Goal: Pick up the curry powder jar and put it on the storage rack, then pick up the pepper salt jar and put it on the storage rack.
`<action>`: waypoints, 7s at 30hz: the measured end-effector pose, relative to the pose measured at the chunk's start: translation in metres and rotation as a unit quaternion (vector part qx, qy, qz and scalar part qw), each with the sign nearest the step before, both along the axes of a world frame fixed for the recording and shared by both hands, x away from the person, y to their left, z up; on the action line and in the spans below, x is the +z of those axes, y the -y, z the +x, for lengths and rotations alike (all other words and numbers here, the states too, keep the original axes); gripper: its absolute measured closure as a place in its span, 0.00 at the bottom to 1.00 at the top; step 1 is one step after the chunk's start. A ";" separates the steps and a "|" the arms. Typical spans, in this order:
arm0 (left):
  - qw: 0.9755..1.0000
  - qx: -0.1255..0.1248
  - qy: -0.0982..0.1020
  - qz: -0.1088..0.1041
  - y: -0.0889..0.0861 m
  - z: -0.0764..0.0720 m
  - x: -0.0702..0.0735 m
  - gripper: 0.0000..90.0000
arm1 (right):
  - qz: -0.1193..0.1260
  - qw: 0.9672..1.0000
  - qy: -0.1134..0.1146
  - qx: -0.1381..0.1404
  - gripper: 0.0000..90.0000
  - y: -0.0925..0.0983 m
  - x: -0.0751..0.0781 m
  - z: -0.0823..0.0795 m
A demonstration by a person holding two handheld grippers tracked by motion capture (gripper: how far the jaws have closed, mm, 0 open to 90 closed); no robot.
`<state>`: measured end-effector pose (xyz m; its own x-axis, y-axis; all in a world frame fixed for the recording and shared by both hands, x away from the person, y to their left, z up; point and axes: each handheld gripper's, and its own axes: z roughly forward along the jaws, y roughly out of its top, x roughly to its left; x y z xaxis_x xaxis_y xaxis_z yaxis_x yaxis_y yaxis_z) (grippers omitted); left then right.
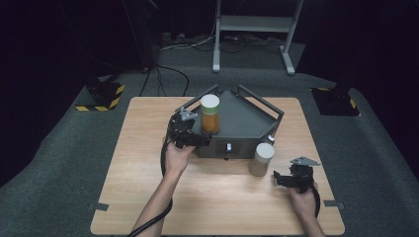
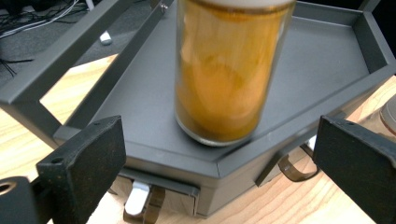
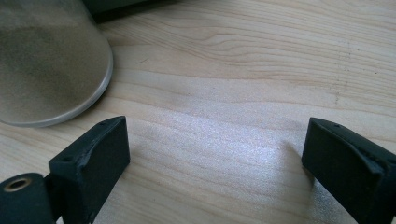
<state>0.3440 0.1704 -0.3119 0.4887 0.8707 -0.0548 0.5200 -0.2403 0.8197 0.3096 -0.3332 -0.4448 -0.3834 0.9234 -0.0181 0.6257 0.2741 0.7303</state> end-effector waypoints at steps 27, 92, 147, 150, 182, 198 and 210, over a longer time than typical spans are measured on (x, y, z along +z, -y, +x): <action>1.000 0.007 0.001 0.007 -0.005 -0.025 -0.026 0.03 | 0.000 1.000 0.000 0.000 0.08 0.000 0.000 0.000; 0.997 0.037 -0.054 0.045 0.006 -0.044 -0.126 0.04 | 0.000 1.000 0.000 0.000 0.08 0.000 0.000 0.000; 0.995 0.053 -0.059 0.058 0.012 -0.047 -0.138 0.02 | 0.004 1.000 -0.008 0.007 0.02 0.000 0.001 0.002; 0.995 0.053 -0.059 0.058 0.012 -0.047 -0.138 0.02 | 0.014 1.000 -0.008 0.015 0.02 0.004 0.000 -0.001; 0.995 0.053 -0.059 0.058 0.012 -0.047 -0.138 0.02 | 0.085 0.991 0.012 0.104 0.09 -0.014 0.012 -0.004; 0.995 0.053 -0.059 0.058 0.012 -0.047 -0.138 0.03 | 0.082 0.990 0.049 0.100 0.18 -0.032 0.023 0.005; 0.995 0.053 -0.059 0.058 0.012 -0.047 -0.138 0.03 | 0.083 0.989 0.067 0.101 0.29 -0.040 0.024 0.007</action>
<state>0.2971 0.1583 -0.4496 0.3898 0.9209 -0.0024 0.6383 -0.2683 0.7215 0.3166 -0.2933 -0.4205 -0.5652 0.8225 0.0633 0.4643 0.2538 0.8485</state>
